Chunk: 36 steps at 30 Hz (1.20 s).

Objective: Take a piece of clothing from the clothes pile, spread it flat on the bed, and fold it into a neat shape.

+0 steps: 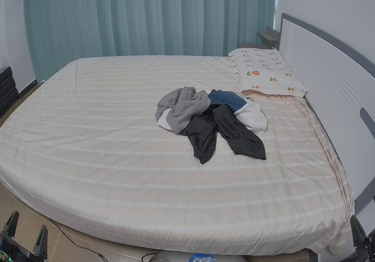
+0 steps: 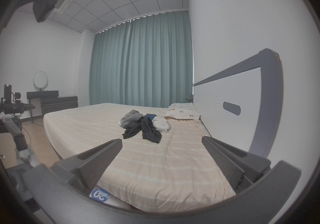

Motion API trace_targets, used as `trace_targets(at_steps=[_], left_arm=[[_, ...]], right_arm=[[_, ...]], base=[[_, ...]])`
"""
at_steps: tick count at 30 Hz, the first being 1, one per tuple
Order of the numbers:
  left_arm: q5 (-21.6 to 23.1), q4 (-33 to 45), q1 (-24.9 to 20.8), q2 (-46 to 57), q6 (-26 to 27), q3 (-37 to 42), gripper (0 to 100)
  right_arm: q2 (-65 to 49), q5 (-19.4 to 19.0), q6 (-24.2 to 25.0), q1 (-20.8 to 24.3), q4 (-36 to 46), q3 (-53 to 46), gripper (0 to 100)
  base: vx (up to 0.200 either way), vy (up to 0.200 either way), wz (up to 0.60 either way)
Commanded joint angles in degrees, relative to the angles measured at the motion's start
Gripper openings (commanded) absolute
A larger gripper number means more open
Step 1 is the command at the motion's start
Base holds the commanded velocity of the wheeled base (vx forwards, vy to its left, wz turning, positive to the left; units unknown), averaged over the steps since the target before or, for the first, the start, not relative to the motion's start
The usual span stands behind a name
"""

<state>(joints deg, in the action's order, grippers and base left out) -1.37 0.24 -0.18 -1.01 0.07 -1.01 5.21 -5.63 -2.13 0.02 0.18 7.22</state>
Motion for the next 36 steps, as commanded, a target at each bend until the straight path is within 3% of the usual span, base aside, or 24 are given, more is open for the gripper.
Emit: trace_targets(at_steps=[1,5,8,9,12,16,20,25,36], left_arm=[[-0.04,0.02,0.01,1.01,0.1,0.92,100],[0.05,0.02,0.01,1.01,0.1,0.92,100],[0.05,0.02,0.01,1.01,0.1,0.92,100],[0.05,0.02,0.01,1.01,0.1,0.92,100],[0.05,0.02,0.01,1.01,0.1,0.92,100],[0.05,0.02,0.01,1.01,0.1,0.92,100],[0.05,0.02,0.01,1.01,0.1,0.92,100],[0.05,0.02,0.01,1.01,0.1,0.92,100],[0.05,0.02,0.01,1.01,0.1,0.92,100]], right_arm=[[29.07,-4.04,4.15,1.21,-2.38,7.99,100],[48.5,-4.3,9.43,6.3,-12.05,9.92,100],[62.65,-3.86,12.5,8.15,-17.76,12.73,100],[62.65,-3.86,12.5,8.15,-17.76,12.73,100],[79.61,-3.07,14.26,9.2,-26.29,18.1,100],[93.41,1.76,18.66,11.31,-32.61,25.3,100],[104.04,7.21,24.98,13.69,-34.81,34.0,100],[115.64,11.61,26.92,14.21,-34.2,46.31,100],[131.99,15.21,29.99,13.86,-34.11,63.18,100]], base=[[0.0,0.0,0.0],[0.0,0.0,0.0],[0.0,0.0,0.0],[0.0,0.0,0.0],[0.0,0.0,0.0],[0.0,0.0,0.0],[0.0,0.0,0.0],[0.0,0.0,0.0],[0.0,0.0,0.0]])
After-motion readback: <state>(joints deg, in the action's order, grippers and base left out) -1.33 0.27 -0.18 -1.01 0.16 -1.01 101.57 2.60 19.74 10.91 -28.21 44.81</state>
